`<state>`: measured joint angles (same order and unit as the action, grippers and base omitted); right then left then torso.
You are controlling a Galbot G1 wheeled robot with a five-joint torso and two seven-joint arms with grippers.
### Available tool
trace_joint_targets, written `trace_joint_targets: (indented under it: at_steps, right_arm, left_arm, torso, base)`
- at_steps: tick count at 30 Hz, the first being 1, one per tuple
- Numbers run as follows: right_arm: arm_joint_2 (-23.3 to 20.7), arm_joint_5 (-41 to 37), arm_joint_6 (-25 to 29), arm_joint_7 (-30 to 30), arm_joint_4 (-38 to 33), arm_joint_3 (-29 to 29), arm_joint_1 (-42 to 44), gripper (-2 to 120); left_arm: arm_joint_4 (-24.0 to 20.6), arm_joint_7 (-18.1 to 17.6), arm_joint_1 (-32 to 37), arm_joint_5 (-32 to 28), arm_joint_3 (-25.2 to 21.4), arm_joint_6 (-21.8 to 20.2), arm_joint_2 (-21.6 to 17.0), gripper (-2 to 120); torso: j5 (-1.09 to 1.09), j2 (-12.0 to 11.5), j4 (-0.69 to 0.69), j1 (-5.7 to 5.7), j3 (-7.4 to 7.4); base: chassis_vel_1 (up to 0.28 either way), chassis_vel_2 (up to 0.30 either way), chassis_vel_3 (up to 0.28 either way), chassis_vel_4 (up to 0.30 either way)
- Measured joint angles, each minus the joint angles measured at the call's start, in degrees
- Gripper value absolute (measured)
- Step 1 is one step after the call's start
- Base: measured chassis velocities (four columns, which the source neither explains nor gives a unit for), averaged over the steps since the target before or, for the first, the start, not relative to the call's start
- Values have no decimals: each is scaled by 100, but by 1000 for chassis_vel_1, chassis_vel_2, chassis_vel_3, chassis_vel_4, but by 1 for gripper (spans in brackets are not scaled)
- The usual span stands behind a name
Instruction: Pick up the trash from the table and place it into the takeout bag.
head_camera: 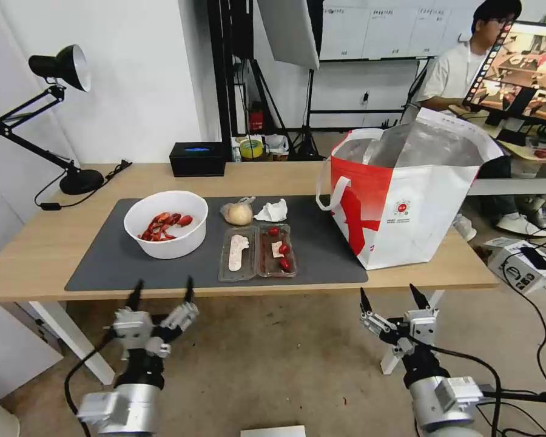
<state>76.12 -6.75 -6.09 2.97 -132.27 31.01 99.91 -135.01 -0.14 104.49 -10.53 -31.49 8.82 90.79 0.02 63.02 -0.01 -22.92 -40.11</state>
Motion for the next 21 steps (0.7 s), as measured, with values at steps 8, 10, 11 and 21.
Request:
trace_joint_targets:
  at_steps: [8,10,11,21]
  right_arm:
    - [-1032,-616,-564,275,-53,-49,-314,100]
    - [-1110,-672,-586,284,-52,-54,-335,100]
    - [-1478,-951,-734,382,-53,-53,-514,100]
    - [-1968,-1410,-993,518,-5,-81,-798,100]
  left_arm:
    - [155,112,-15,-79,108,110,-55,100]
    - [188,122,-18,-84,131,114,-66,100]
    - [256,125,-28,-86,183,111,-102,100]
    - [270,-172,-167,-846,473,-424,-411,100]
  torso:
    - [-3,0,3,0,-1]
    - [2,0,-2,0,-1]
    - [-1,0,-1,0,0]
    - [-2,0,0,0,0]
  base:
    - [0,0,0,0]
    - [0,0,0,0]
    - [0,0,0,0]
    - [0,0,0,0]
